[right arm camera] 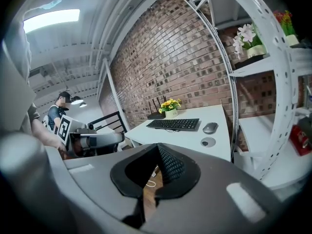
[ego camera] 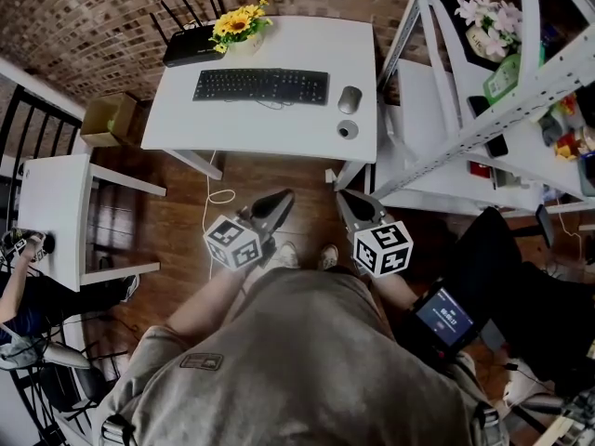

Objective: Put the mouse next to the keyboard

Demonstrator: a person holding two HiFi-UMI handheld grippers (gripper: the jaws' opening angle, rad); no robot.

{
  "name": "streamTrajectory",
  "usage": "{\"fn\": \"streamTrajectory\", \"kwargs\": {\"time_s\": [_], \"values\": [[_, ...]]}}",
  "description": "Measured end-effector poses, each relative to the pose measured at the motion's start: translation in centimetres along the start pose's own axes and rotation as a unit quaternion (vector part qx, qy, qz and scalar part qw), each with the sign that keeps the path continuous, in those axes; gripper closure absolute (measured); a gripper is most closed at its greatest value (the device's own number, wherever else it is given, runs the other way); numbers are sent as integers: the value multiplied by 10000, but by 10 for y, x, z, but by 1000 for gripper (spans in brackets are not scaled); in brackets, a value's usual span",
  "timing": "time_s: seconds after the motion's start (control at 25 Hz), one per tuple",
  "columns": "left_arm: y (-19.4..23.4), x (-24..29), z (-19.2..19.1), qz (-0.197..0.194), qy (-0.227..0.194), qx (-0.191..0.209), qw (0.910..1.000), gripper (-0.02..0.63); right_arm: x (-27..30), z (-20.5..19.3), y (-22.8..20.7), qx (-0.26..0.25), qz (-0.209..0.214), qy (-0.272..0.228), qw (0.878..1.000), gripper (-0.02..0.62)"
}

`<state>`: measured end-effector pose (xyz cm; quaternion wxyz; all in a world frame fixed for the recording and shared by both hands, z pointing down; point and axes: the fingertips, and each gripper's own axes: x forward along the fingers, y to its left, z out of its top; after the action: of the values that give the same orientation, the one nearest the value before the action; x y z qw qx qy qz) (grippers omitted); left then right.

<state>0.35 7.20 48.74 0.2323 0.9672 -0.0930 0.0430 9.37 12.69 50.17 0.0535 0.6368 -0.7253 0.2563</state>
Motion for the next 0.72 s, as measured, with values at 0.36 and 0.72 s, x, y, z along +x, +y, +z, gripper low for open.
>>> {"fn": "streamTrajectory", "kwargs": {"time_s": [0.36, 0.72], "values": [[4, 1, 5, -63, -10, 27, 10000, 604, 4, 6, 1, -4, -63, -82, 9999, 586], [9, 5, 7, -77, -5, 22, 10000, 604, 7, 10, -4, -25, -118, -101, 9999, 586]]}}
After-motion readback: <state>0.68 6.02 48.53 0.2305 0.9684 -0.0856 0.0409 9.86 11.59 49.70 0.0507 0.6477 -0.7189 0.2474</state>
